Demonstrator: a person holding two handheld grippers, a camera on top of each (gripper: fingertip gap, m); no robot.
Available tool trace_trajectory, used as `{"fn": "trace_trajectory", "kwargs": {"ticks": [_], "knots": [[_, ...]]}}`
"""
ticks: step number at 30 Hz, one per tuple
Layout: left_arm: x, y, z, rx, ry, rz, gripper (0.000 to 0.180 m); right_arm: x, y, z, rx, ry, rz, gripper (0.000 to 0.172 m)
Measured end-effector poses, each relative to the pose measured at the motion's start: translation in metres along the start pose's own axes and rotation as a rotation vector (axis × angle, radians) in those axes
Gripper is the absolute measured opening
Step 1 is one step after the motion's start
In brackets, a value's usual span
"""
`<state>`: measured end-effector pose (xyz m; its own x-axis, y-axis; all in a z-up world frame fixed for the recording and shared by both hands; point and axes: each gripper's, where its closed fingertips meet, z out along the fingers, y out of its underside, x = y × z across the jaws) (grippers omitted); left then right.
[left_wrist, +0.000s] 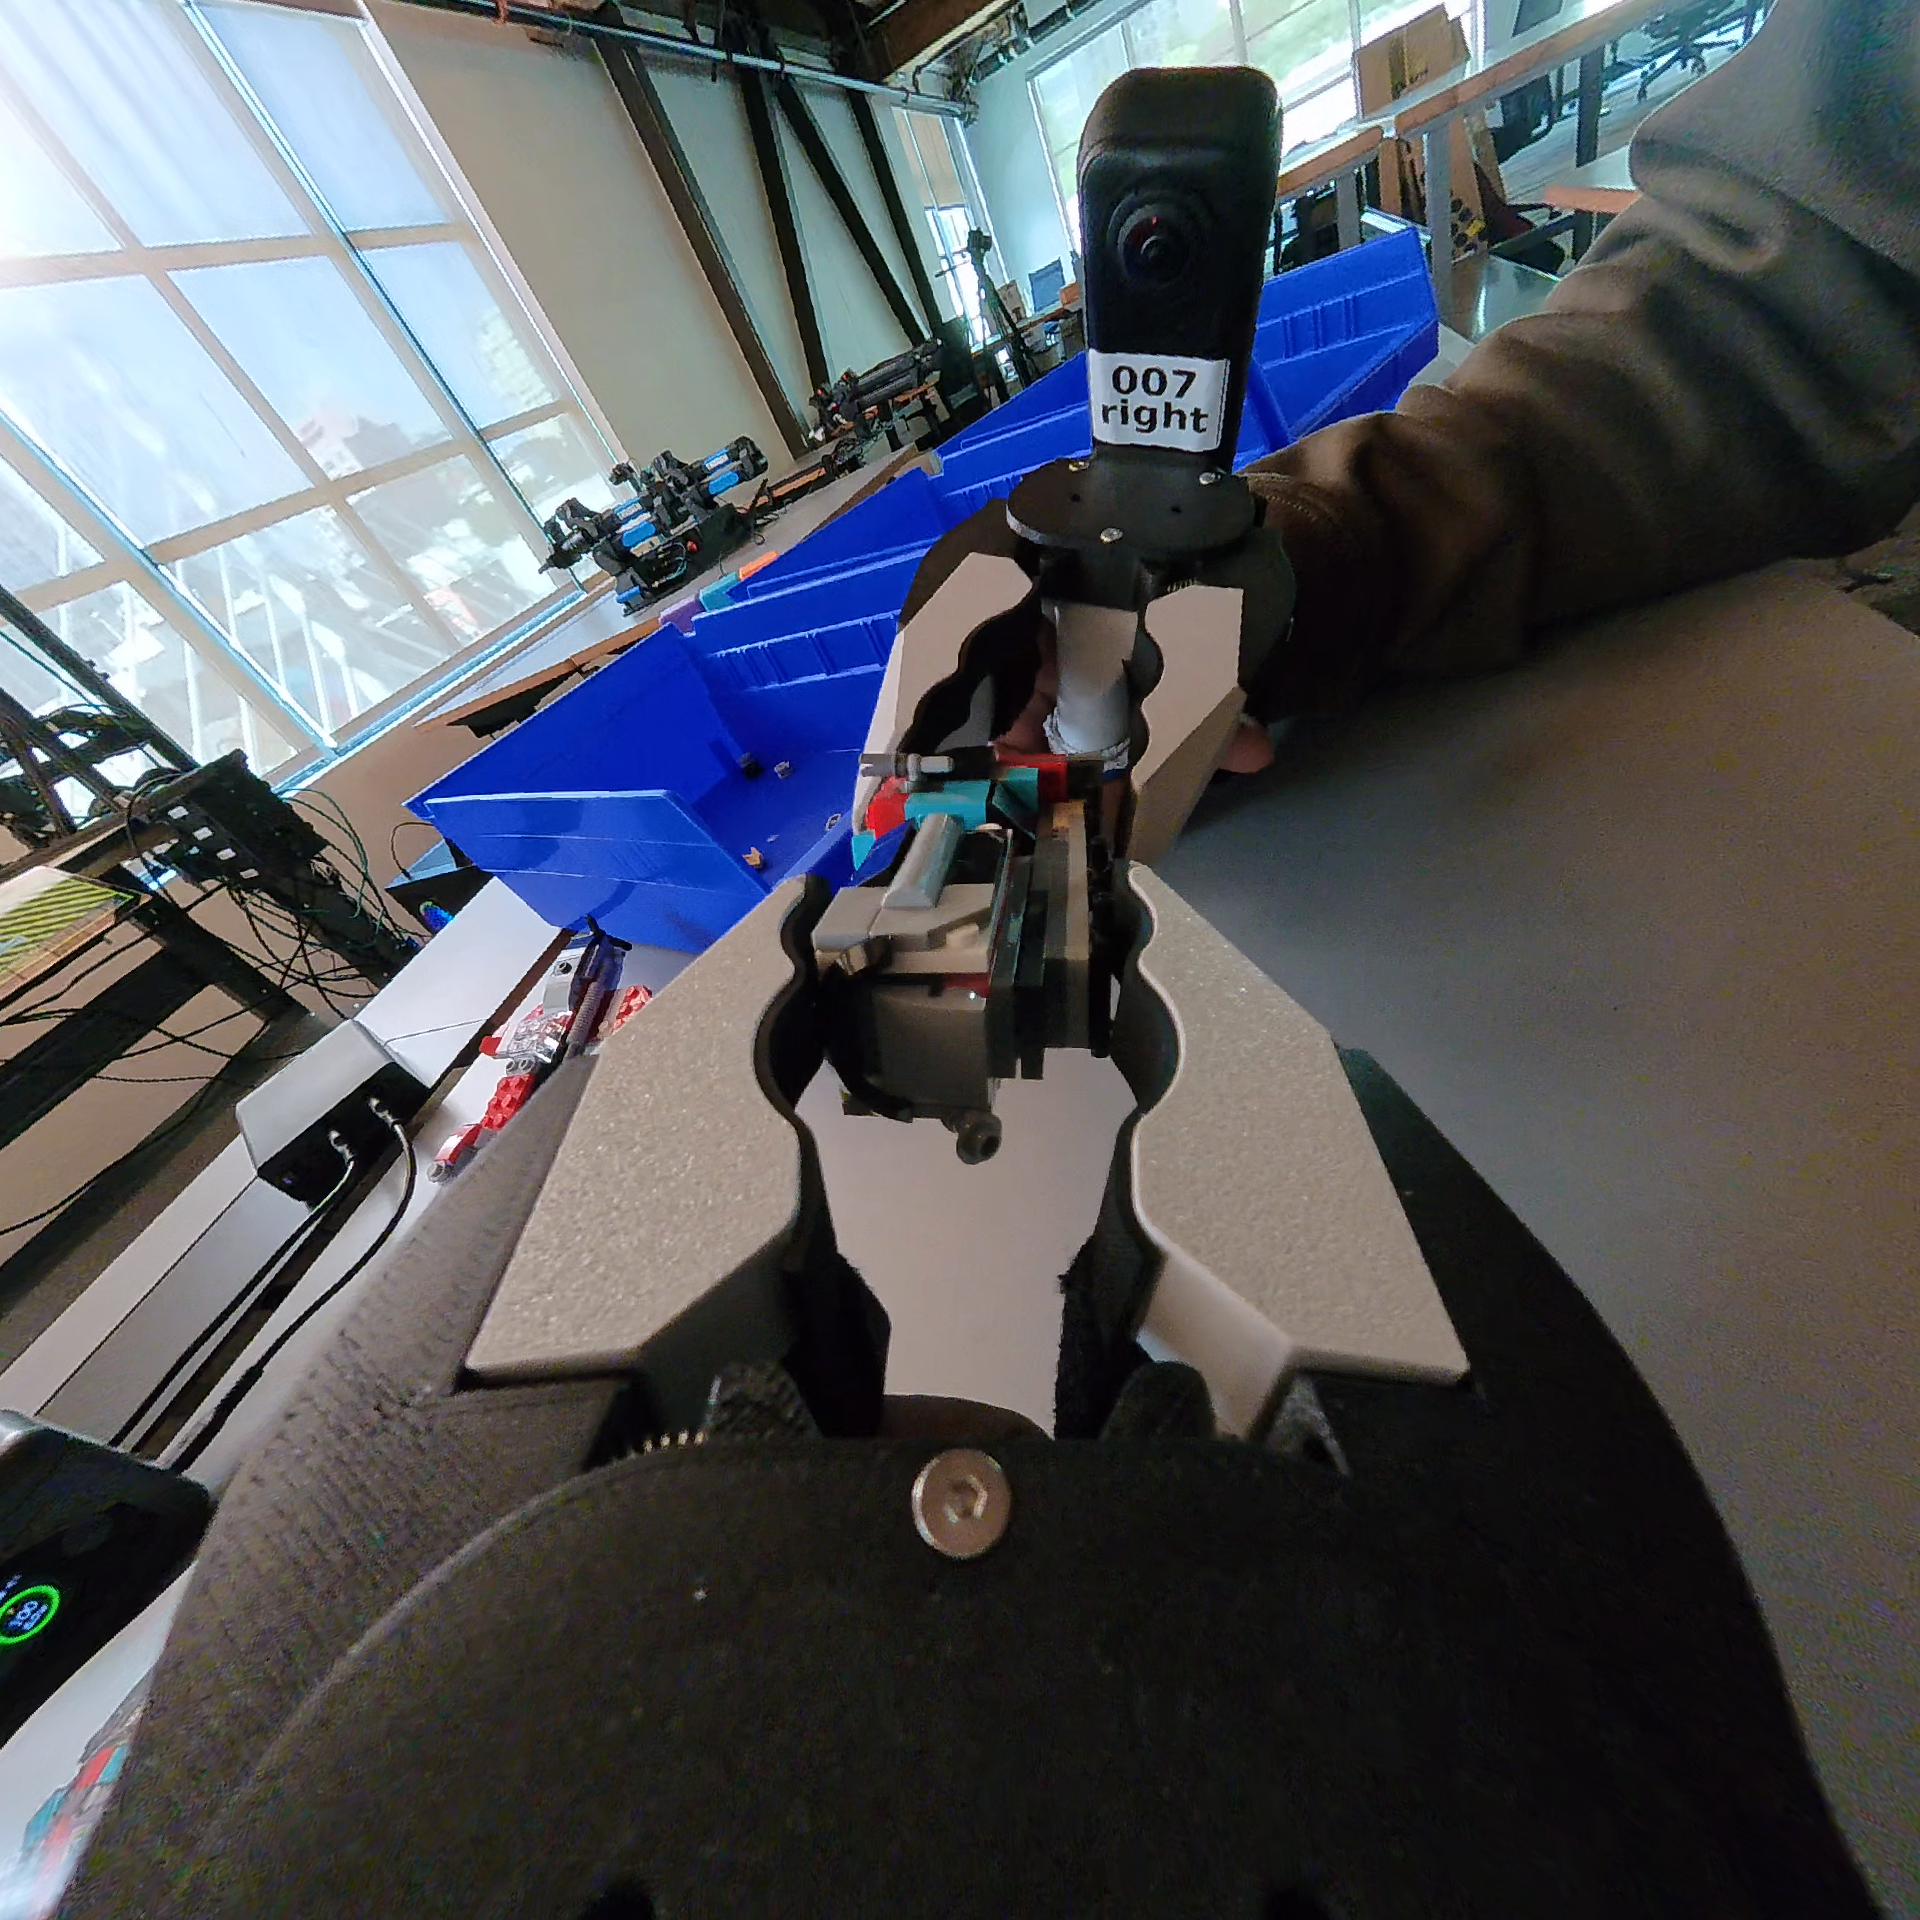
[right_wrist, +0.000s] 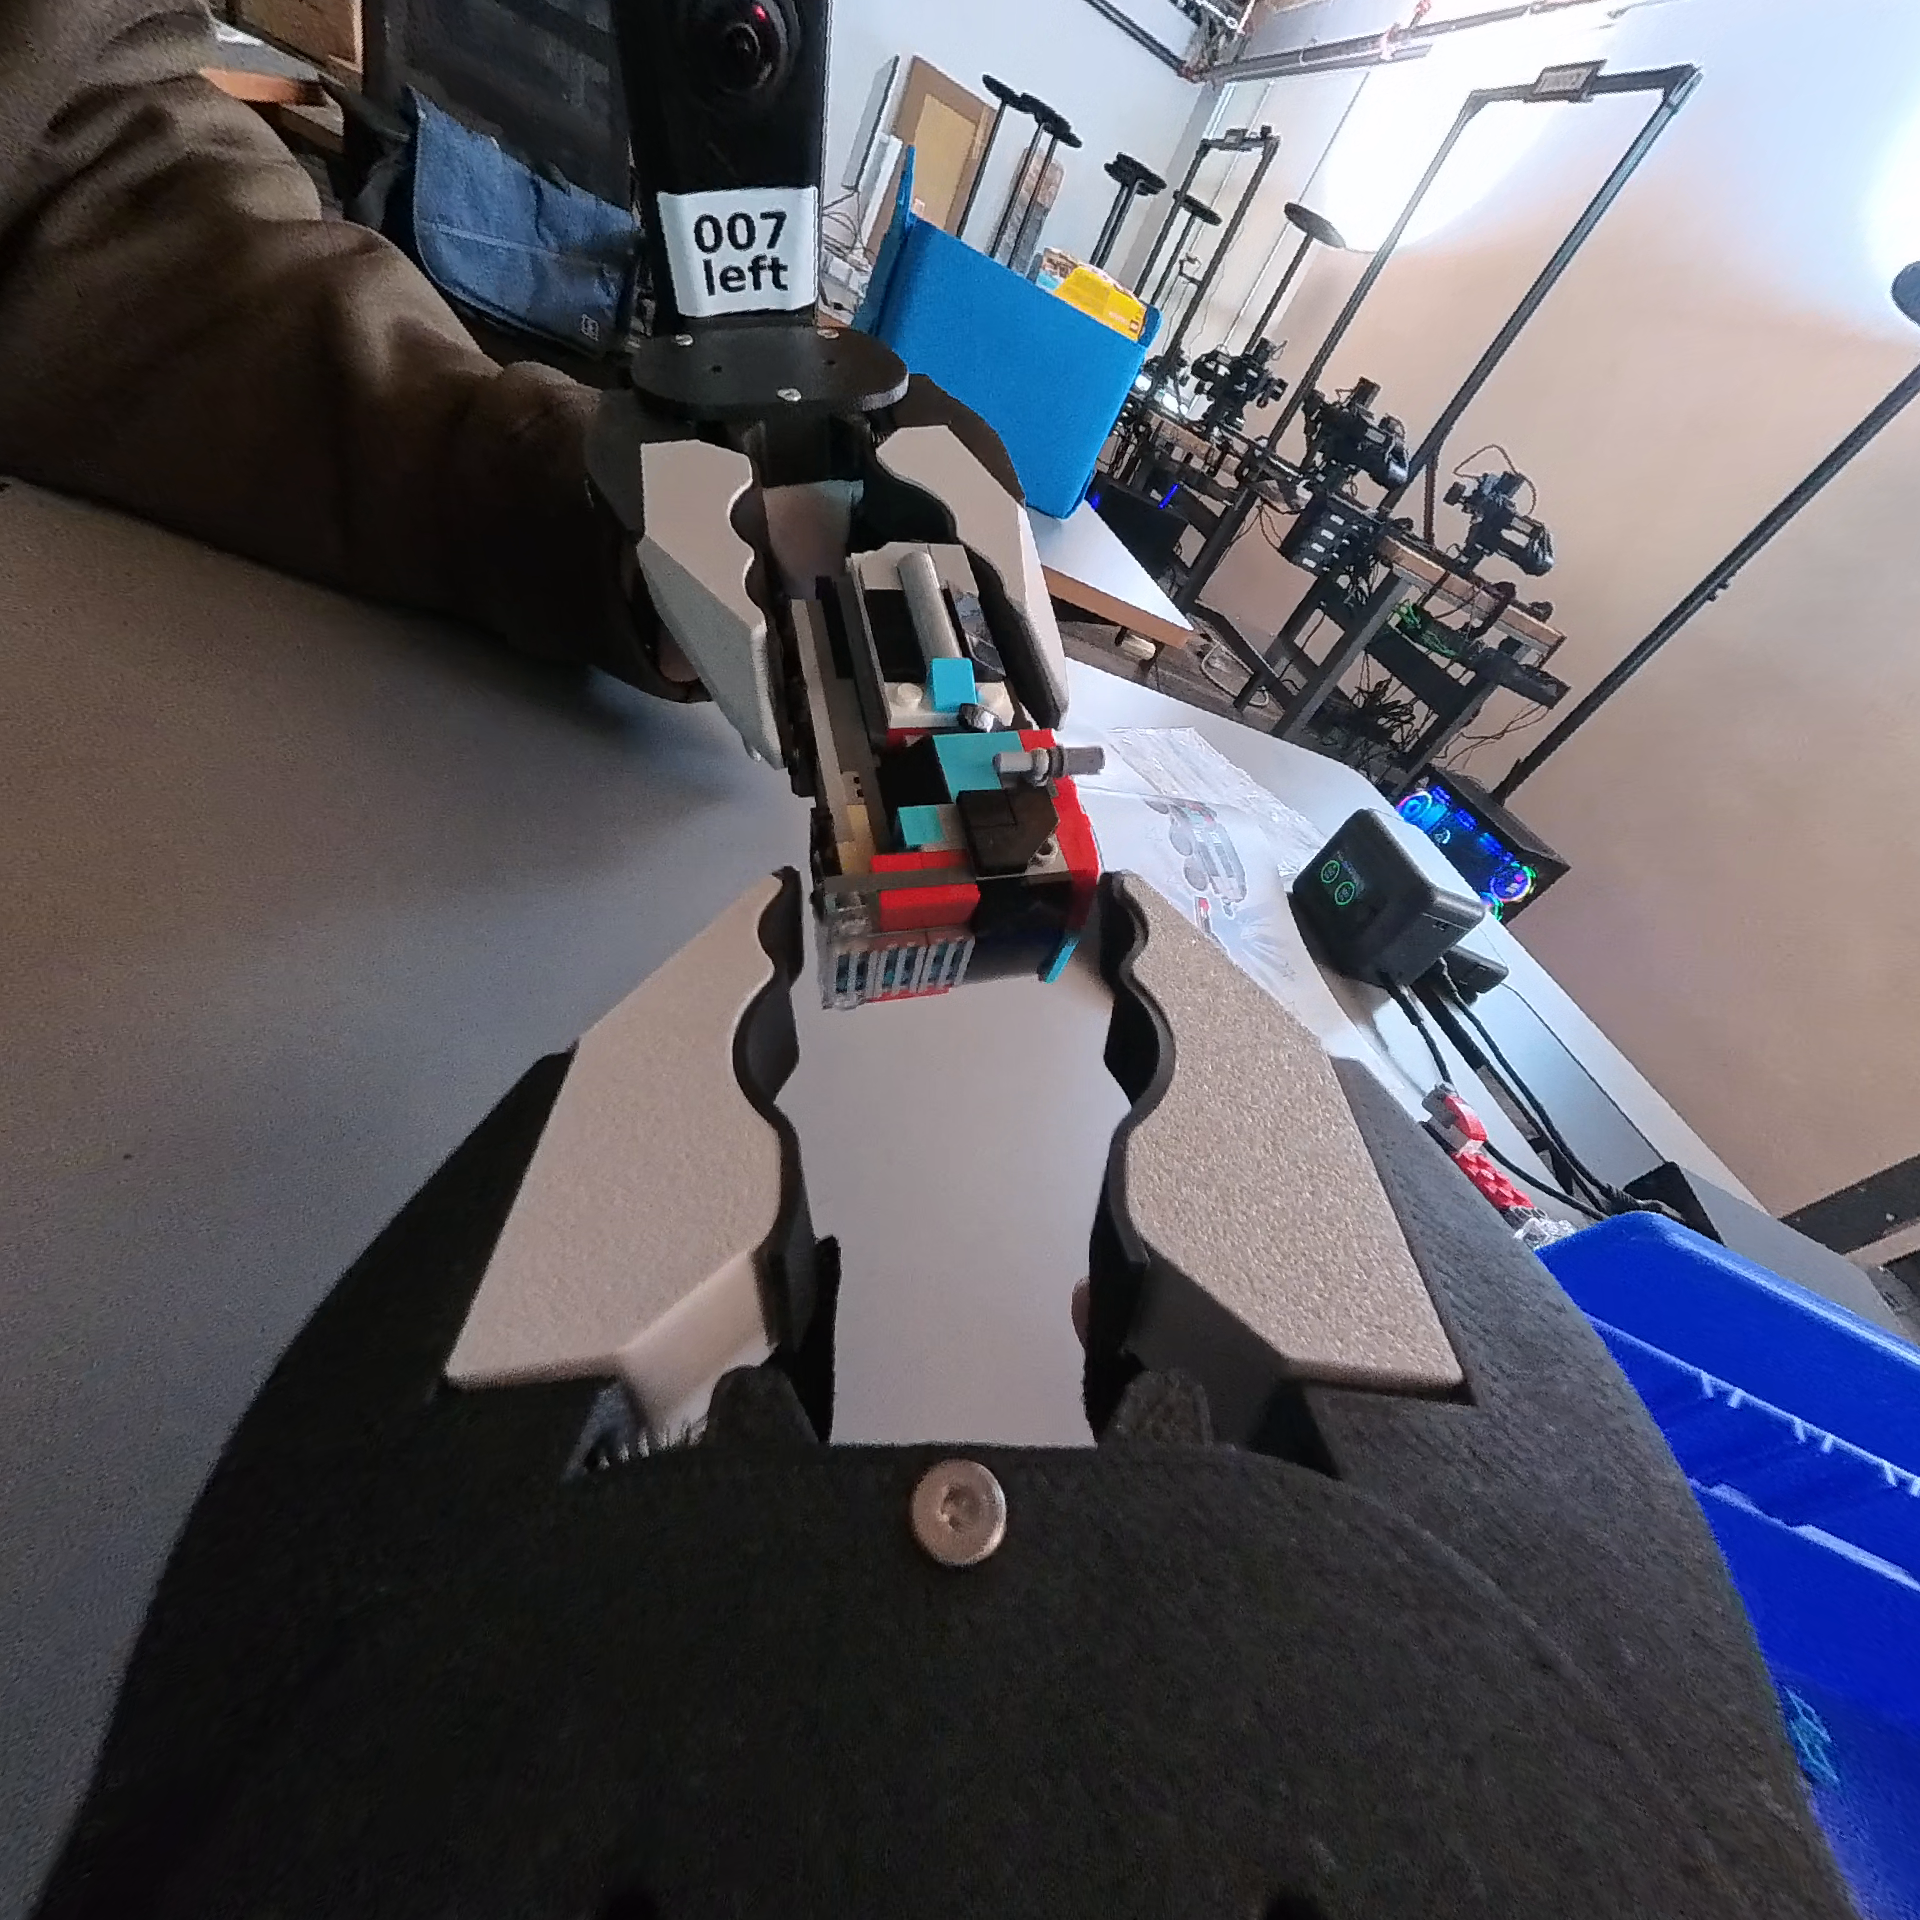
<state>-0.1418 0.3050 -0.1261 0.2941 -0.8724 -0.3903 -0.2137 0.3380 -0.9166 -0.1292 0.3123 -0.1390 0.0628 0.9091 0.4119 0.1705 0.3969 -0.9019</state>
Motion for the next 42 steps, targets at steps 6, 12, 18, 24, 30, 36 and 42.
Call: {"fn": "trace_trajectory", "kwargs": {"ticks": [6, 12, 18, 24, 30, 36, 42], "knots": [[0.002, 0.0, 0.0, -0.004, 0.004, 0.007, 0.055, -0.001, 0.003, 0.001, -0.014, 0.001, -0.01, 0.058], [0.005, 0.002, 0.002, -0.009, 0.006, 0.017, 0.055, -0.003, 0.003, 0.002, -0.012, -0.012, -0.005, 0.058], [0.007, 0.0, -0.004, 0.005, 0.003, 0.017, 0.055, -0.006, 0.001, 0.002, 0.004, -0.028, 0.015, 0.057], [0.0, 0.006, -0.025, 0.019, -0.01, -0.022, 0.055, -0.002, 0.002, 0.0, 0.014, -0.017, 0.053, 0.057], [-0.006, 0.006, -0.038, 0.055, -0.006, -0.07, 0.055, 0.011, -0.001, -0.005, 0.047, 0.019, 0.12, 0.056], [-0.008, 0.007, -0.042, 0.072, 0.004, -0.102, 0.054, 0.02, -0.004, -0.01, 0.084, 0.036, 0.182, 0.056], [-0.01, 0.007, -0.042, 0.079, -0.001, -0.119, 0.055, 0.024, -0.004, -0.013, 0.099, 0.042, 0.203, 0.055]]}}
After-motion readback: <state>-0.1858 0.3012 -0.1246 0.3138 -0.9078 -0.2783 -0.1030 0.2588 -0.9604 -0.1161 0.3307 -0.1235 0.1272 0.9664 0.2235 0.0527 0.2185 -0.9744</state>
